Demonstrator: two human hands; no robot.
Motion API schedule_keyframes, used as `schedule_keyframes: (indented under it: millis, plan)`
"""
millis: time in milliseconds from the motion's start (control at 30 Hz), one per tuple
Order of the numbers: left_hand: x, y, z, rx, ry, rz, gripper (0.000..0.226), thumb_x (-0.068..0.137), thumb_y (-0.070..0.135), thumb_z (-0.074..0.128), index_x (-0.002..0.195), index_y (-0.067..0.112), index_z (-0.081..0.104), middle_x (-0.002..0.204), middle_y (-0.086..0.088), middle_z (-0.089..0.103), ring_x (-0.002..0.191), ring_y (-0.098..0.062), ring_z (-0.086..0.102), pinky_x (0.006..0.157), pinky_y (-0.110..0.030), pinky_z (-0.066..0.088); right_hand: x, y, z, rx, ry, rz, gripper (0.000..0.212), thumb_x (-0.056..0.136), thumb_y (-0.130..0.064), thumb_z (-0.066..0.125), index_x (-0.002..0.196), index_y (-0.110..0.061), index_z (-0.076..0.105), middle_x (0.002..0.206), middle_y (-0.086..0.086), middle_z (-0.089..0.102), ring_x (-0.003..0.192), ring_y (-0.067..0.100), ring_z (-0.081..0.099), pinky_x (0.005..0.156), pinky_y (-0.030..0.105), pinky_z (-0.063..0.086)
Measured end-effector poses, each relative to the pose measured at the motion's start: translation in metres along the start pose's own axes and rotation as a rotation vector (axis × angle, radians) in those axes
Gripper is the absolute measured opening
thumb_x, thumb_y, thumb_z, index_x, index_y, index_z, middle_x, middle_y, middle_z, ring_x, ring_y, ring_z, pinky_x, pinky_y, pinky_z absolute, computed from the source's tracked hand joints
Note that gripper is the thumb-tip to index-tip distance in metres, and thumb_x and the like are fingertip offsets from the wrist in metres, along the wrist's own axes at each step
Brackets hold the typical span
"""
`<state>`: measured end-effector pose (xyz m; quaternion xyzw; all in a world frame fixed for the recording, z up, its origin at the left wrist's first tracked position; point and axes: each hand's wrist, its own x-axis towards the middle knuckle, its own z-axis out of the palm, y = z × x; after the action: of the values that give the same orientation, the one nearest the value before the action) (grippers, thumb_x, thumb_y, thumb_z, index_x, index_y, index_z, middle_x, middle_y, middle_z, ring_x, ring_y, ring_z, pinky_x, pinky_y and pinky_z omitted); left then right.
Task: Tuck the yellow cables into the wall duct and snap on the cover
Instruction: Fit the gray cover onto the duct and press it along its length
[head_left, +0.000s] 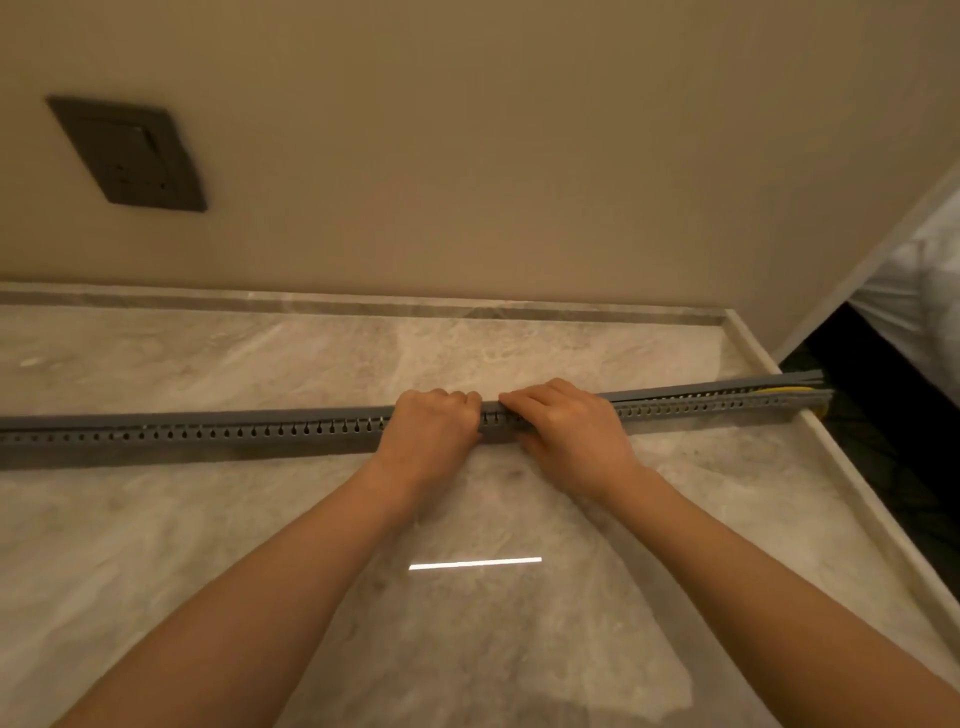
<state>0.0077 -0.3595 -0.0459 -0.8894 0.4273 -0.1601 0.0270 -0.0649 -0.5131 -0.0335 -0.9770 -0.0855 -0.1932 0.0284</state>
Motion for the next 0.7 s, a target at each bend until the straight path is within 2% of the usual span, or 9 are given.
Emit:
schedule_keyframes:
  millis: [33, 100, 300, 467, 567, 700]
  plan:
    - [0.001, 0.000, 0.003, -0.022, -0.024, 0.000, 0.020, 0.091, 0.030, 0.050, 0.100, 0.014, 0.058, 0.095, -0.002, 0.069, 0.083, -0.023, 0.065, 0.057, -0.028, 0.033, -0.001, 0.001, -0.001, -0.015, -0.007, 0.022, 0.036, 0.067, -0.010, 0.078, 0.102, -0.010, 0.070, 0.091, 0.005, 0.073, 0.078, 0.028, 0.066, 0.057, 0.033, 0.052]
    - [0.002, -0.001, 0.006, -0.025, -0.040, 0.001, 0.020, 0.094, 0.026, 0.044, 0.105, 0.013, 0.054, 0.102, -0.004, 0.067, 0.090, -0.025, 0.063, 0.060, -0.030, 0.032, -0.005, 0.003, -0.002, -0.040, -0.008, 0.063, 0.038, 0.065, -0.010, 0.080, 0.101, -0.010, 0.070, 0.091, 0.005, 0.073, 0.078, 0.028, 0.066, 0.057, 0.033, 0.052]
    - [0.001, -0.001, 0.005, -0.022, -0.046, -0.003, 0.018, 0.093, 0.022, 0.044, 0.105, 0.013, 0.053, 0.101, -0.004, 0.067, 0.089, -0.024, 0.062, 0.059, -0.031, 0.031, -0.012, 0.009, -0.001, -0.096, -0.049, 0.154, 0.041, 0.070, -0.011, 0.077, 0.109, -0.011, 0.066, 0.100, 0.006, 0.071, 0.088, 0.029, 0.063, 0.068, 0.037, 0.052]
    - [-0.001, 0.001, 0.006, -0.027, -0.054, -0.015, 0.018, 0.094, 0.023, 0.044, 0.105, 0.013, 0.053, 0.100, -0.003, 0.066, 0.088, -0.023, 0.062, 0.059, -0.030, 0.032, -0.012, 0.027, -0.004, -0.142, -0.131, 0.151, 0.039, 0.078, -0.013, 0.069, 0.116, -0.013, 0.062, 0.110, 0.005, 0.068, 0.099, 0.028, 0.059, 0.078, 0.038, 0.047]
    - [0.000, 0.001, 0.005, -0.025, -0.052, -0.016, 0.025, 0.094, 0.032, 0.045, 0.106, 0.012, 0.052, 0.100, -0.003, 0.066, 0.088, -0.022, 0.062, 0.062, -0.031, 0.036, -0.012, 0.037, -0.007, -0.126, -0.126, 0.128, 0.037, 0.076, -0.017, 0.073, 0.111, -0.011, 0.065, 0.105, 0.007, 0.069, 0.094, 0.029, 0.061, 0.073, 0.038, 0.049]
    - [0.001, 0.002, 0.007, -0.047, -0.059, -0.040, 0.031, 0.093, 0.039, 0.046, 0.108, 0.013, 0.052, 0.103, -0.003, 0.065, 0.091, -0.023, 0.061, 0.063, -0.031, 0.036, -0.018, 0.049, -0.005, -0.097, -0.034, -0.001, 0.040, 0.062, -0.016, 0.085, 0.098, -0.006, 0.071, 0.087, 0.008, 0.073, 0.074, 0.029, 0.067, 0.054, 0.034, 0.053]
